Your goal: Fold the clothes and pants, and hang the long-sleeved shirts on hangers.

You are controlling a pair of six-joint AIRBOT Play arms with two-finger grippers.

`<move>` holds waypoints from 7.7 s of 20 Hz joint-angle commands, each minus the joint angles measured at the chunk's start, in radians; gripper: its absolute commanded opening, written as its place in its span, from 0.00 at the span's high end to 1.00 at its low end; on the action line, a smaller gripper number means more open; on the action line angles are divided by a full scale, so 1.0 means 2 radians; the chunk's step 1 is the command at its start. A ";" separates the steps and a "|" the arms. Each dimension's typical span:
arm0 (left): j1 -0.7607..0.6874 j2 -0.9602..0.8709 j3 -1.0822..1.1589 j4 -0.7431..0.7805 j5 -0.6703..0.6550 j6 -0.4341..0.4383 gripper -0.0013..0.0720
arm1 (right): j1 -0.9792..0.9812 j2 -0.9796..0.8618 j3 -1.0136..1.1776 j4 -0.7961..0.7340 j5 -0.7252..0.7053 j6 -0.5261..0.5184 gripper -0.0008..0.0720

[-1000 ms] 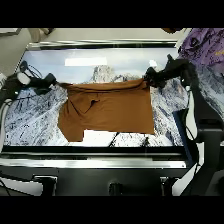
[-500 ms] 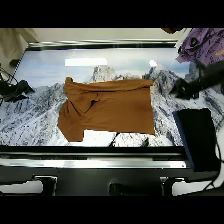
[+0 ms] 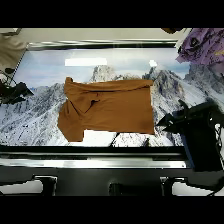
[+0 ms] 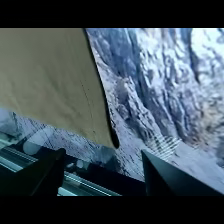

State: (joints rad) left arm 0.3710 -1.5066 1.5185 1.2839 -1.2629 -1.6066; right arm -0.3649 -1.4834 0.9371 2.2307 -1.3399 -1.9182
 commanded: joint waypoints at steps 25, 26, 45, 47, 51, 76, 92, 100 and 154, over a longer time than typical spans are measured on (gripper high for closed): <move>0.035 -0.071 -0.150 -0.225 0.057 0.207 0.25 | 0.066 0.051 -0.068 -0.004 0.082 0.012 0.95; 0.035 -0.081 -0.150 -0.226 0.055 0.214 0.25 | 0.066 0.055 -0.068 -0.005 0.080 0.017 0.95; -0.013 -0.140 -0.150 -0.279 0.033 0.268 0.27 | 0.066 0.061 -0.068 -0.005 0.078 0.054 0.95; -0.018 -0.142 -0.150 -0.279 0.034 0.268 0.42 | 0.066 0.061 -0.068 -0.005 0.079 0.054 0.95; -0.018 -0.144 -0.150 -0.279 0.033 0.268 0.47 | 0.066 0.061 -0.068 -0.005 0.080 0.054 0.95; -0.018 0.143 0.295 -0.079 0.052 0.064 0.97 | 0.166 0.132 0.600 -0.117 0.051 0.164 0.96; -0.018 0.297 0.143 0.002 -0.014 0.004 0.97 | 0.166 0.206 0.533 -0.182 -0.042 0.278 0.96; -0.092 0.005 0.043 -0.031 0.079 0.071 0.97 | 0.166 -0.084 0.510 -0.185 -0.022 0.235 0.96; 0.056 0.090 -0.213 -0.108 -0.061 0.062 0.23 | 0.040 -0.041 0.265 -0.145 -0.078 0.161 0.34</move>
State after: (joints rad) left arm 0.4091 -1.5330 1.4357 1.1900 -1.4796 -1.5063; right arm -0.2253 -1.6855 1.6733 1.8900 -1.5780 -1.5513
